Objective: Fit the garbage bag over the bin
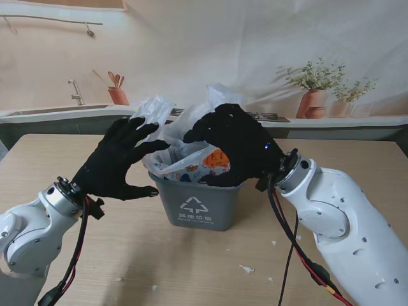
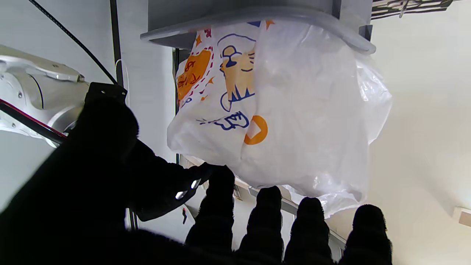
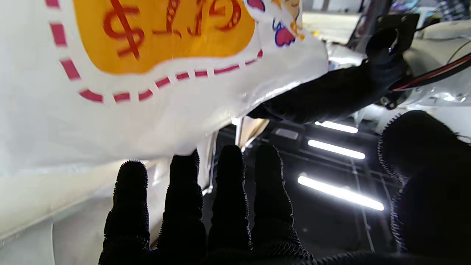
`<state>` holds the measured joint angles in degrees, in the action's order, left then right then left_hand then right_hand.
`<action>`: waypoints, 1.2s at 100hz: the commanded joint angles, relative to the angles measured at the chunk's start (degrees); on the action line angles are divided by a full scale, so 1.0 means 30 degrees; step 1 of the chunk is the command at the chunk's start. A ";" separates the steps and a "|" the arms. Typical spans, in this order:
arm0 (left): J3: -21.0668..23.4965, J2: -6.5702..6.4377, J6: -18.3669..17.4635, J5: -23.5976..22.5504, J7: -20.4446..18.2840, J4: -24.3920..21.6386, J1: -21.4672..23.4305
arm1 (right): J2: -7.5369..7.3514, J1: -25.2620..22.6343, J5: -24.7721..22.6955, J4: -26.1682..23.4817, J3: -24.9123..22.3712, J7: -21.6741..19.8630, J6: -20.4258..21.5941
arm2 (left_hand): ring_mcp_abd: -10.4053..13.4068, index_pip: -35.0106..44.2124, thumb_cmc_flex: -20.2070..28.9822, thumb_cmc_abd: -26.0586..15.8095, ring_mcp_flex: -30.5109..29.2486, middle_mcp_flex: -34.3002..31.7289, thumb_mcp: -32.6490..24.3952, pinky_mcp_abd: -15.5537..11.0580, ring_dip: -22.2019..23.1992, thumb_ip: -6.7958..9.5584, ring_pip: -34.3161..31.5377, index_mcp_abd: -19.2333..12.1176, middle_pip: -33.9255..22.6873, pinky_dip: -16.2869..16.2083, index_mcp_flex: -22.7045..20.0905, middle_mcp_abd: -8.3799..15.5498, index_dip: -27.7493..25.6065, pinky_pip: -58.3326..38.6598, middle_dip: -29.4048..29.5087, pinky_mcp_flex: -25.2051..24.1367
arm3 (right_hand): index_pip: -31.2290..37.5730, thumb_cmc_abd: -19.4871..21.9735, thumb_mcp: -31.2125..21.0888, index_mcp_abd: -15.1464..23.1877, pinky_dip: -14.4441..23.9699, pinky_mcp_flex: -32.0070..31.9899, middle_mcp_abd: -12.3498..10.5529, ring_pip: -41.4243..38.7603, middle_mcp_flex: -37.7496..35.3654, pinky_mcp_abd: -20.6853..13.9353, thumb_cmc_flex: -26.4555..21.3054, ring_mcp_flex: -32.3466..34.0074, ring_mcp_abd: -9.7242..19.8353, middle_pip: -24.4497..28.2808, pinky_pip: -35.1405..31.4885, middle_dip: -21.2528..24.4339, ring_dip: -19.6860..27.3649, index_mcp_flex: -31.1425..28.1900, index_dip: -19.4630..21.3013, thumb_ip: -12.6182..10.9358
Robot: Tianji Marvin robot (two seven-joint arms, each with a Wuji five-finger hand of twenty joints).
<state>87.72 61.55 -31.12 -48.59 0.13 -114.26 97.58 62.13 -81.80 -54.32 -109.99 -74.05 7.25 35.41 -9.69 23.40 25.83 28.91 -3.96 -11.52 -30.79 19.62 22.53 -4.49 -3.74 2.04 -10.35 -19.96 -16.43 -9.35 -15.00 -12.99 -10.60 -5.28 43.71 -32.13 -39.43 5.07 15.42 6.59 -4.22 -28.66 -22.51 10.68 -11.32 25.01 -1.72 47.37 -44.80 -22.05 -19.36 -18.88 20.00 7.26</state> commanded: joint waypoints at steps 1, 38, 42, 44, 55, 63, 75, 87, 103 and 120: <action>-0.0031 -0.0072 0.0136 -0.0245 -0.0346 -0.0129 -0.0040 | -0.0053 0.0286 -0.0552 0.0339 -0.0174 0.0292 -0.0076 | 0.0170 0.0787 -0.0509 0.0631 0.0873 0.0194 -0.0735 -0.0068 0.0321 -0.0420 0.0049 -0.0414 -0.0629 -0.0508 -0.0632 0.0635 -0.0507 0.0604 -0.0505 0.0049 | 0.0229 -0.0470 -0.0339 0.0373 -0.0224 0.0033 -0.0409 0.0064 -0.0279 0.0191 -0.0342 0.0415 0.0415 -0.0323 0.0497 0.0011 0.0141 -0.0152 -0.0215 -0.0693; -0.0349 0.0087 0.0553 -0.0662 0.0869 0.0253 -0.0214 | -0.0159 0.1798 0.0595 0.1756 -0.0078 -0.1164 0.0435 | 0.0221 0.7051 -0.0086 -0.0414 -0.0089 -0.1485 -0.3807 0.0283 0.0423 -0.0333 -0.2525 -0.2981 -0.4951 0.0641 -0.6150 0.1663 -0.3909 -0.1948 -0.2815 0.0282 | 0.1845 -0.1147 0.0687 0.2501 -0.0125 0.0904 -0.1229 -0.0945 -0.6468 0.0105 -0.3056 0.3280 0.0392 -0.0112 -0.0557 -0.0339 -0.0371 -0.5123 0.0419 -0.0720; -0.0390 0.0122 0.0560 -0.0671 0.1106 0.0348 -0.0235 | -0.0204 0.1800 0.0517 0.1730 -0.0090 -0.1329 0.0436 | 0.0203 0.7471 0.0475 -0.0065 -0.0174 -0.1849 -0.3647 0.0334 0.0427 -0.1062 -0.2919 -0.3309 -0.5023 0.0791 -0.6517 0.1701 -0.3823 -0.2317 -0.2867 0.0276 | 0.2322 -0.1173 0.0970 0.2826 -0.0125 0.1043 -0.1214 -0.1695 -0.8190 0.0006 -0.3780 0.4081 0.0022 0.0346 -0.0960 -0.0526 -0.0700 -0.6610 0.0738 -0.0746; -0.0398 0.0135 0.0570 -0.0663 0.1184 0.0379 -0.0233 | -0.0219 0.1784 0.0383 0.1723 -0.0106 -0.1281 0.0444 | 0.0213 0.7739 0.0740 0.0168 -0.0260 -0.2126 -0.3565 0.0351 0.0427 -0.1311 -0.3091 -0.3450 -0.5102 0.0854 -0.6783 0.1695 -0.3802 -0.2456 -0.2904 0.0291 | 0.2604 -0.1257 0.0977 0.2954 -0.0097 0.1234 -0.1151 -0.2052 -0.9046 0.0020 -0.4125 0.4680 -0.0022 0.0647 -0.1142 -0.0622 -0.0833 -0.7387 0.0865 -0.0768; -0.0308 0.0161 0.0635 -0.0971 0.1580 0.0506 -0.0143 | -0.0169 0.1363 -0.1053 0.1766 -0.0199 0.0402 0.0278 | 0.0207 0.8736 0.1531 0.0722 -0.0553 -0.3409 -0.3290 0.0440 0.0348 -0.1773 -0.4477 -0.3791 -0.5440 0.1334 -0.7289 0.1838 -0.3296 -0.3323 -0.3134 0.0300 | 0.6833 -0.2212 0.4733 0.5019 -0.0398 0.2220 -0.0762 -0.4285 -1.2518 0.0002 -0.9192 0.7331 0.0183 0.2937 -0.3195 -0.1368 -0.1483 -0.9603 -0.2327 -0.0458; -0.0289 0.0188 0.0780 -0.1216 0.1925 0.0673 -0.0105 | -0.0069 0.0807 -0.1337 0.1742 -0.0298 0.1428 0.0058 | 0.0145 0.9785 0.2281 0.1303 -0.0684 -0.4437 -0.3157 0.0547 0.0417 -0.1995 -0.5752 -0.4201 -0.5836 0.1545 -0.7929 0.1858 -0.3237 -0.4146 -0.3381 0.0243 | 0.7434 -0.6791 -1.1893 0.5281 -0.0209 0.2549 -0.0230 -0.5327 -1.4038 0.0060 -0.4785 0.8398 0.0304 0.3756 -0.3594 -0.1245 -0.1705 -1.1079 -0.1780 0.4701; -0.0270 0.0203 0.1062 -0.1389 0.2153 0.0846 -0.0039 | -0.0048 -0.0034 -0.1723 0.1478 -0.0598 0.2161 0.0000 | 0.0145 1.1888 0.3420 0.1786 -0.0871 -0.5360 -0.3132 0.0637 0.0182 -0.1905 -0.6727 -0.4857 -0.6030 0.1771 -0.9204 0.1930 -0.3342 -0.4699 -0.3535 0.0172 | 0.7385 -0.6971 -1.2737 0.4735 -0.0173 0.2740 0.0338 -0.6156 -1.4202 0.0164 -0.4760 0.8900 0.0197 0.4441 -0.3682 -0.1886 -0.1994 -1.1227 -0.1463 0.5022; -0.0101 0.0193 0.0967 -0.1563 0.2238 0.0852 0.0180 | -0.0074 -0.0720 -0.2831 0.1371 -0.0599 0.3595 -0.0105 | 0.0274 1.2265 0.3650 0.1943 -0.1331 -0.6000 -0.3575 0.0658 0.0155 -0.1977 -0.6989 -0.5032 -0.6163 0.1749 -0.9697 0.2275 -0.3524 -0.4859 -0.3579 0.0157 | 0.7357 -0.6482 -1.2625 0.4307 -0.0030 0.2994 0.0654 -0.7128 -1.4058 0.0175 -0.4908 0.9179 0.0267 0.4937 -0.4002 -0.2223 -0.2315 -1.1036 -0.1234 0.4843; 0.0204 0.0213 0.0653 -0.2151 0.2924 0.0916 0.0584 | -0.0194 -0.1786 -0.3946 0.0966 -0.0831 0.4671 -0.0439 | 0.0177 1.2313 0.3637 0.2031 -0.1684 -0.6195 -0.3782 0.0750 0.0132 -0.2016 -0.7133 -0.4782 -0.6115 0.1682 -0.9773 0.2137 -0.3566 -0.5065 -0.3564 0.0180 | 0.7569 -0.5833 -1.2626 0.3930 0.0108 0.3137 0.1018 -0.8132 -1.4024 0.0190 -0.5029 0.9430 0.0181 0.5620 -0.4268 -0.2916 -0.2625 -1.0706 -0.0817 0.4610; 0.0648 0.0253 0.0226 -0.2557 0.3568 0.0844 0.1170 | -0.0315 -0.2869 -0.5083 0.0398 -0.1038 0.5815 -0.1289 | 0.0211 1.2432 0.3723 0.1893 -0.1852 -0.6175 -0.4041 0.0754 0.0144 -0.2105 -0.7254 -0.4757 -0.6096 0.1558 -0.9857 0.2274 -0.3690 -0.5383 -0.3578 0.0180 | 0.7603 -0.5250 -1.2092 0.3401 0.0422 0.3413 0.1159 -0.8749 -1.3893 0.0074 -0.5260 0.9410 -0.0018 0.5954 -0.4897 -0.3279 -0.2803 -1.0234 -0.0745 0.4447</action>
<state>89.01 62.19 -30.10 -55.93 10.94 -111.73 99.92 61.32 -88.81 -69.32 -107.91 -76.97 25.56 32.46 -9.69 56.26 34.96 33.79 -8.53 -29.80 -41.51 21.04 23.98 -8.22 -25.17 -11.37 -29.20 -15.52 -42.55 -2.33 -25.18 -27.40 -21.75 -4.21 63.53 -48.52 -73.18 16.66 15.67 16.50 -3.58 -53.45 -63.51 10.67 -25.84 51.69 -0.97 61.66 -57.52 -30.31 -26.85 -49.29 15.49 20.35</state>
